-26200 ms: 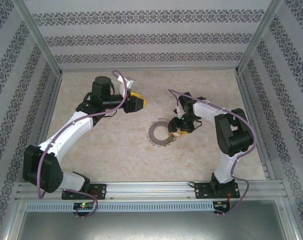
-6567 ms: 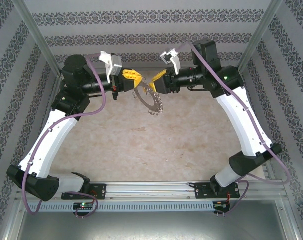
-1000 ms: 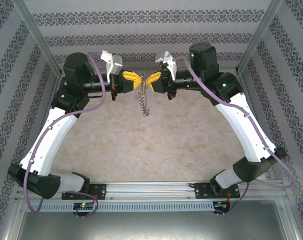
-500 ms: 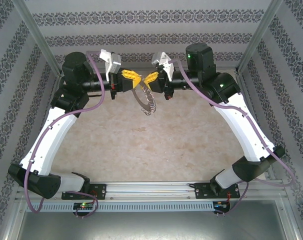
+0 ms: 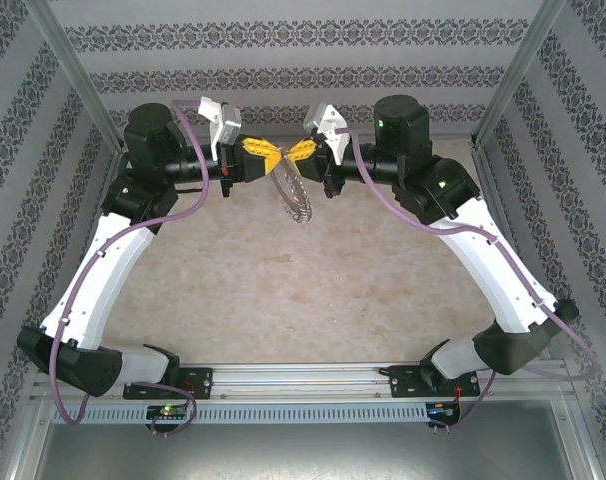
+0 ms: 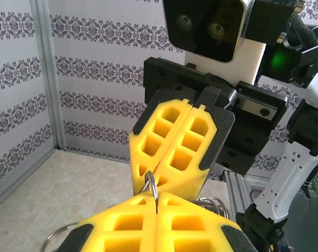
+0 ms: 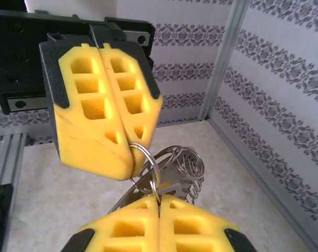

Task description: Put the keys on the keyring

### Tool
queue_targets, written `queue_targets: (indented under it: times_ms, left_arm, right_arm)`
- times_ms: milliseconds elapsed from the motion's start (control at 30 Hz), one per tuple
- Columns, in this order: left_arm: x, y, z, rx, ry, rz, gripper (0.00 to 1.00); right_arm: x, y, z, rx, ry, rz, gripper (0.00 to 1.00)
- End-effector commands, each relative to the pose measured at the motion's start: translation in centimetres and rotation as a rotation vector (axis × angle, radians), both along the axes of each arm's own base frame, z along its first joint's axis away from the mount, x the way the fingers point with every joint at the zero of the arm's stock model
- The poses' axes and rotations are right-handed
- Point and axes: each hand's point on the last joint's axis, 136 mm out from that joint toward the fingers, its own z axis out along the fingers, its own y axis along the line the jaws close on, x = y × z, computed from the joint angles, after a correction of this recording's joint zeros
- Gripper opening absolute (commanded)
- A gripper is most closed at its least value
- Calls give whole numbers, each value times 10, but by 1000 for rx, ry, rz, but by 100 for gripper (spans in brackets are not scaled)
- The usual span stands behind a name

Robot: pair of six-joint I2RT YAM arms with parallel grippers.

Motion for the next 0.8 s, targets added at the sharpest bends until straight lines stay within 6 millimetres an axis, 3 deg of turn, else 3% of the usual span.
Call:
queue_targets:
  times_ms: [0, 267, 767]
  left_arm:
    - [-9, 0, 13, -25, -53, -35, 0]
    - [-9, 1, 12, -25, -41, -38, 0]
    - [-11, 0, 4, -14, -17, -44, 0]
  right_arm:
    - [5, -10, 25, 43, -119, -76, 0]
    - [10, -18, 35, 52, -192, -148, 0]
    - [11, -6, 51, 28, -291, -137, 0]
